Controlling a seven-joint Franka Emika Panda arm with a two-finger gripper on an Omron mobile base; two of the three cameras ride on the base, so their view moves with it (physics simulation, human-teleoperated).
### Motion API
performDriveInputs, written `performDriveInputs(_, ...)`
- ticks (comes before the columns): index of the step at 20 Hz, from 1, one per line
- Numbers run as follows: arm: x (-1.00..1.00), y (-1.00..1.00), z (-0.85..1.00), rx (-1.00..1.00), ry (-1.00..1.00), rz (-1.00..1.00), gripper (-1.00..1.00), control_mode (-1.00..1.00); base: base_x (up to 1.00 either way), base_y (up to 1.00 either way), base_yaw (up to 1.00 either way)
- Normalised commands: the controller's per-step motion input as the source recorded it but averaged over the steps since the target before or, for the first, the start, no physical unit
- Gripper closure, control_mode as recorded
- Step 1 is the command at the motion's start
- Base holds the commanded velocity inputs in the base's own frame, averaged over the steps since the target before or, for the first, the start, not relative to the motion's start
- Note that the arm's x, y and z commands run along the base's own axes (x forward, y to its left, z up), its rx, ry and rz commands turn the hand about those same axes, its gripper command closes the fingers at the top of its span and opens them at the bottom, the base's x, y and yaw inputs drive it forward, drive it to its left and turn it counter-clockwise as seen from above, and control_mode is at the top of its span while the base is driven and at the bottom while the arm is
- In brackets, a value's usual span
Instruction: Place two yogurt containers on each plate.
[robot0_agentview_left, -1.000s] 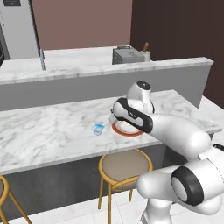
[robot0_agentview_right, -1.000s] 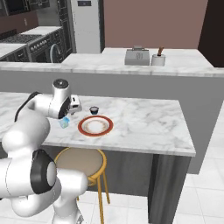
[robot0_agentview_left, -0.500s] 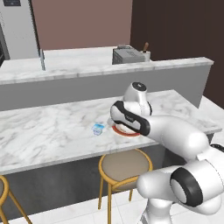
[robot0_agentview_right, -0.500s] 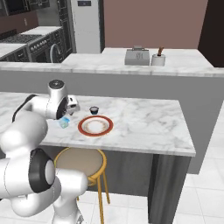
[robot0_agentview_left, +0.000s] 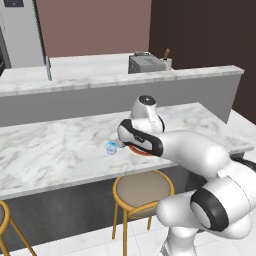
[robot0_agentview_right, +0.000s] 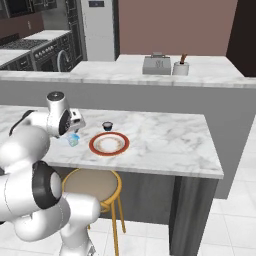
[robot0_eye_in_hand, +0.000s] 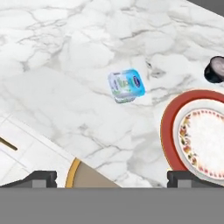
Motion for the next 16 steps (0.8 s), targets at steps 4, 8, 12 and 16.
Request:
performDriveInputs(4, 0.16, 0.17, -0.21, 0.0, 0.07, 0.0, -1.0, -1.0, 0.0, 0.0, 0.0)
performDriveInputs(8, 0.22, 0.2, -0.22, -0.02, 0.08, 0.0, -1.0, -1.0, 0.0, 0.0, 0.0)
performDriveInputs(12, 0.21, 0.21, -0.1, -0.04, 0.06, 0.0, -1.0, -1.0, 0.0, 0.0, 0.0)
performDriveInputs(16, 0.2, 0.09, -0.05, -0.04, 0.0, 0.0, -1.0, -1.0, 0.0, 0.0, 0.0)
